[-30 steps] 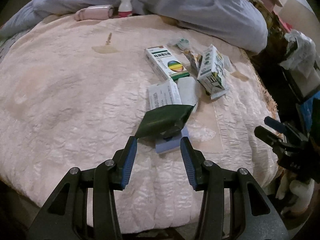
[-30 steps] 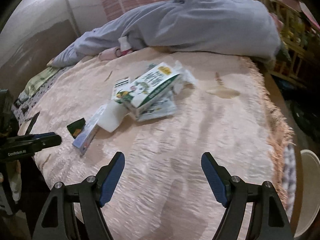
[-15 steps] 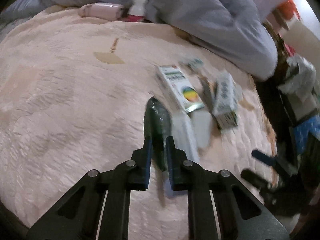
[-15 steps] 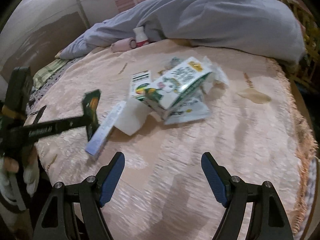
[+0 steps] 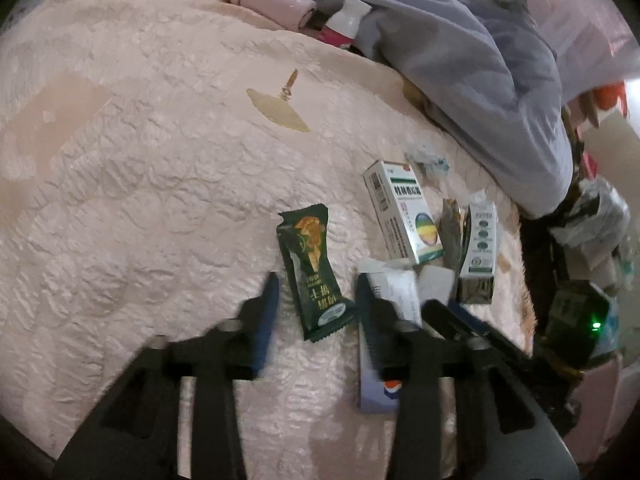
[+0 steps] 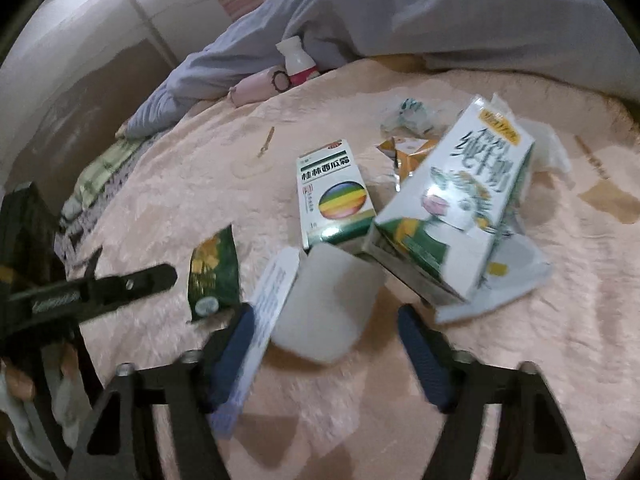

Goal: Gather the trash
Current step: 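Grasp the white sponge with the right gripper while the left gripper grasps the green snack packet, then carry the sponge and green packet to the cream bucket and open both grippers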

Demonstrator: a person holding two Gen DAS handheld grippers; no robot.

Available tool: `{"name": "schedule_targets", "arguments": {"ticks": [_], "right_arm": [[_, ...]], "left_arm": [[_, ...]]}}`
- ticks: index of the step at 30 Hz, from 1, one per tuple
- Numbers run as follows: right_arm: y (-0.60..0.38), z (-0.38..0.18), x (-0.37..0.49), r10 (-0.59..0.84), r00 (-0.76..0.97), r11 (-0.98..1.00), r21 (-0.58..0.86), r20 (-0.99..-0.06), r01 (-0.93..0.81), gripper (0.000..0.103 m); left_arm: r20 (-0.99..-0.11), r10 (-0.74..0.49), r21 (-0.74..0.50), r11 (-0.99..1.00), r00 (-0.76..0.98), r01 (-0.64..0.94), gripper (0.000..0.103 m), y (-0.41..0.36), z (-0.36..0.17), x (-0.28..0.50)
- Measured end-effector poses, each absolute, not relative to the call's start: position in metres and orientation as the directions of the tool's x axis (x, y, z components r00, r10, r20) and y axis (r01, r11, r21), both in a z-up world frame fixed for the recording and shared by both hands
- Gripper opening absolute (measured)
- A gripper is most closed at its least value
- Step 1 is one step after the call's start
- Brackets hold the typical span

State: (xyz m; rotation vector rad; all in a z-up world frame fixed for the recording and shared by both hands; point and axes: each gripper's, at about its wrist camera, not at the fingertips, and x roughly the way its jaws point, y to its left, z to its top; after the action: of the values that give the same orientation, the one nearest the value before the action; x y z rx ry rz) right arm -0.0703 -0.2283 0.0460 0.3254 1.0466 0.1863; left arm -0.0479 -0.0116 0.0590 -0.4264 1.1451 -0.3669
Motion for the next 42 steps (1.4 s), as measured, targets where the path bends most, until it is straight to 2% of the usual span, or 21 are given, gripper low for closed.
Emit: {"name": "schedule_targets", "arguments": {"ticks": [1, 3, 6, 11, 12, 13, 14, 19, 26, 31, 42], "right_arm": [[-0.228, 0.042, -0.066, 0.31, 0.493, 0.932, 0.362, -0.813, 0.012, 0.046], [-0.227, 0.036, -0.06, 0.326, 0.484, 0.924, 0.383, -0.812, 0.02, 0.042], [-0.22, 0.036, -0.061, 0.335, 0.478, 0.927, 0.374, -0.812, -0.014, 0.038], [-0.222, 0.068, -0.085, 0.32, 0.528, 0.942, 0.322, -0.787, -0.091, 0.038], [-0.224, 0.075, -0.091, 0.308, 0.534, 0.948, 0.302, -0.787, -0.102, 0.038], [-0.226, 0.081, -0.097, 0.292, 0.538, 0.955, 0.276, -0.791, -0.111, 0.038], [-0.229, 0.086, -0.103, 0.279, 0.538, 0.959, 0.258, -0.795, -0.117, 0.038], [-0.25, 0.089, -0.13, 0.258, 0.533, 0.965, 0.245, -0.806, -0.097, 0.038], [-0.268, 0.084, -0.152, 0.252, 0.532, 0.963, 0.264, -0.808, -0.056, 0.038], [-0.278, 0.094, -0.165, 0.209, 0.556, 0.973, 0.228, -0.805, -0.036, 0.038], [-0.333, 0.111, -0.213, 0.121, 0.593, 0.977, 0.203, -0.796, 0.073, 0.038]], "left_arm": [[-0.787, -0.492, -0.51, 0.858, 0.372, 0.056, 0.045, -0.012, 0.058, -0.047], [-0.793, -0.487, -0.505, 0.862, 0.367, 0.052, 0.045, -0.015, 0.054, -0.044], [-0.803, -0.475, -0.491, 0.87, 0.36, 0.052, 0.045, -0.024, 0.047, -0.039], [-0.827, -0.435, -0.448, 0.892, 0.356, 0.049, 0.044, -0.037, 0.034, -0.03], [-0.833, -0.426, -0.438, 0.898, 0.352, 0.049, 0.039, -0.039, 0.03, -0.029], [-0.84, -0.411, -0.422, 0.905, 0.353, 0.051, 0.025, -0.039, 0.028, -0.028], [-0.848, -0.396, -0.404, 0.913, 0.353, 0.054, 0.019, -0.04, 0.027, -0.028], [-0.84, -0.401, -0.405, 0.912, 0.365, 0.071, 0.012, -0.037, 0.04, -0.036], [-0.807, -0.43, -0.396, 0.902, 0.404, 0.169, 0.012, -0.053, 0.082, -0.063], [-0.789, -0.473, -0.398, 0.88, 0.392, 0.26, 0.012, -0.087, 0.103, -0.088], [-0.788, -0.524, -0.375, 0.825, 0.323, 0.422, 0.012, -0.178, 0.11, -0.136]]}}
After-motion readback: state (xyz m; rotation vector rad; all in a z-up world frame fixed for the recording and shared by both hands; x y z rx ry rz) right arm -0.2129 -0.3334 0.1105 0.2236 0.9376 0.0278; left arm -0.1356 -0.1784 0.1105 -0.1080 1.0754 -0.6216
